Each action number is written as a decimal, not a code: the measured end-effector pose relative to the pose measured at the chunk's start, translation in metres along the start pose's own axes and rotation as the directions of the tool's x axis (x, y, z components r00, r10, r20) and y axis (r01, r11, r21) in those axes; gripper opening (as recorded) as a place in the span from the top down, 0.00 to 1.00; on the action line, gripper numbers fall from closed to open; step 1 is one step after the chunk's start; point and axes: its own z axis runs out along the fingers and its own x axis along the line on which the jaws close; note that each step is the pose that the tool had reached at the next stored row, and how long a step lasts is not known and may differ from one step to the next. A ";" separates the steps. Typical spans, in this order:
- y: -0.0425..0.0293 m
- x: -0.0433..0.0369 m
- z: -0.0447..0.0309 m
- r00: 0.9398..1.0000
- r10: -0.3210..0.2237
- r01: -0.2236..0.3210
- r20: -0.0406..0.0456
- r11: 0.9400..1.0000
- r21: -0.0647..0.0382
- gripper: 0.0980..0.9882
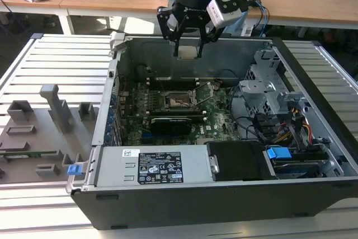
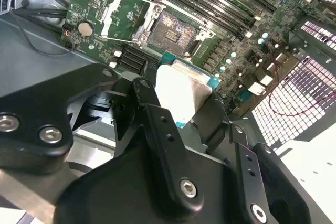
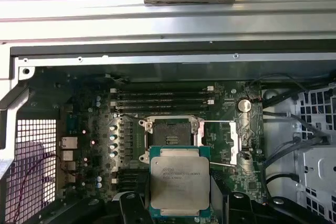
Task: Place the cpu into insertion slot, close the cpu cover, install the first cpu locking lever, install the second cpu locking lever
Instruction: 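Place the cpu into insertion slot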
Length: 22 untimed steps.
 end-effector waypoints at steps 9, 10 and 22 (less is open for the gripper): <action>-0.0009 -0.0002 0.0103 1.000 0.000 0.000 -0.001 1.000 0.000 0.50; -0.0011 -0.0003 0.0122 1.000 0.000 0.000 -0.001 1.000 0.000 0.50; -0.0020 -0.0005 0.0221 1.000 0.000 0.000 -0.001 1.000 0.000 0.50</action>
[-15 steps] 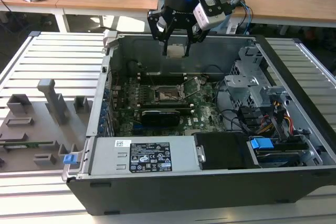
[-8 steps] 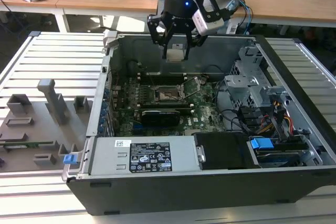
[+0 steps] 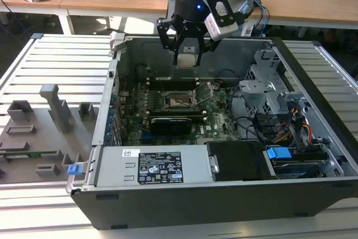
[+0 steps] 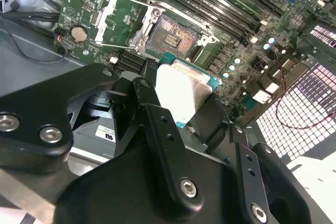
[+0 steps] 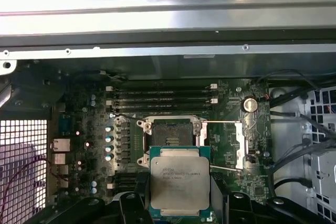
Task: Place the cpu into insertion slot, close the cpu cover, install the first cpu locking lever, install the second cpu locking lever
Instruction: 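Place the cpu into insertion slot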
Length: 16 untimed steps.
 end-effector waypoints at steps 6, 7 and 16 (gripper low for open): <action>-0.0003 -0.0001 0.0037 1.000 0.000 0.000 0.000 1.000 0.000 0.50; -0.0004 -0.0001 0.0045 1.000 0.000 0.000 0.000 1.000 0.000 0.50; -0.0011 -0.0003 0.0127 1.000 0.000 0.000 0.000 1.000 0.000 0.50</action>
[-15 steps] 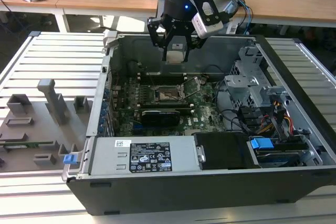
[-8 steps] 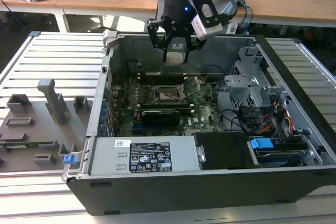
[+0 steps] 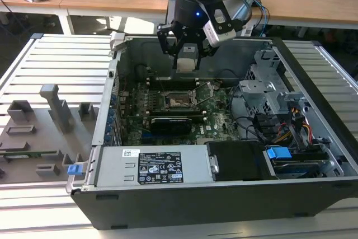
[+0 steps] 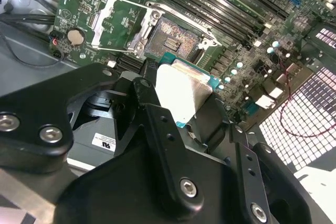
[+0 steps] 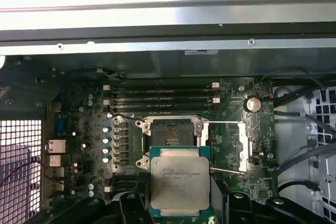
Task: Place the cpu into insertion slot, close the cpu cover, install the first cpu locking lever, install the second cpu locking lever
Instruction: 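Place the cpu into insertion slot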
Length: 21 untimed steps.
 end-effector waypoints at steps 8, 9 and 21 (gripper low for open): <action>-0.0009 -0.0002 0.0102 1.000 0.000 0.000 0.000 1.000 0.000 0.50; -0.0010 -0.0002 0.0111 1.000 0.000 0.000 0.000 1.000 0.000 0.50; -0.0025 -0.0006 0.0277 1.000 0.000 0.000 -0.001 1.000 0.000 0.50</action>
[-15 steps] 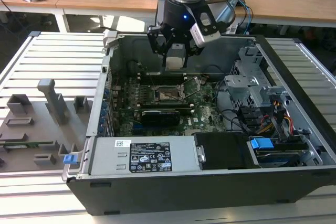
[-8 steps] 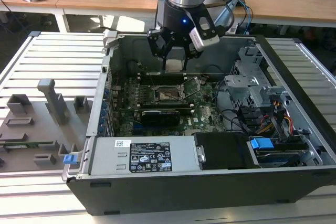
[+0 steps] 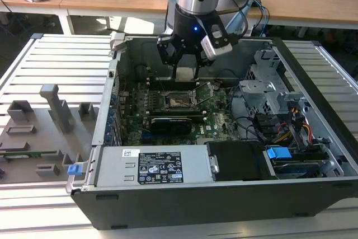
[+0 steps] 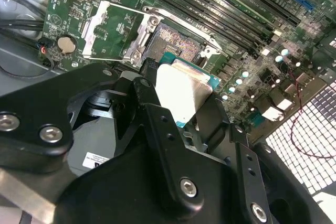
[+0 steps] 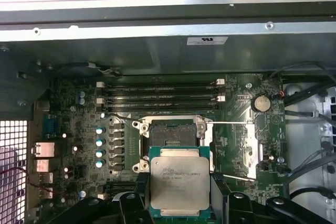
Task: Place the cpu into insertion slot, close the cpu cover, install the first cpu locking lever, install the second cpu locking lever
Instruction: 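Place the cpu into insertion slot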
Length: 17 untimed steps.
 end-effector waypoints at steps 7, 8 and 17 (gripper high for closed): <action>-0.0009 -0.0002 0.0102 1.000 0.000 0.000 0.000 1.000 0.000 0.50; -0.0010 -0.0002 0.0112 1.000 0.000 0.000 0.000 1.000 0.000 0.50; 0.0054 -0.0021 0.0135 1.000 0.001 -0.001 0.001 0.999 0.038 0.50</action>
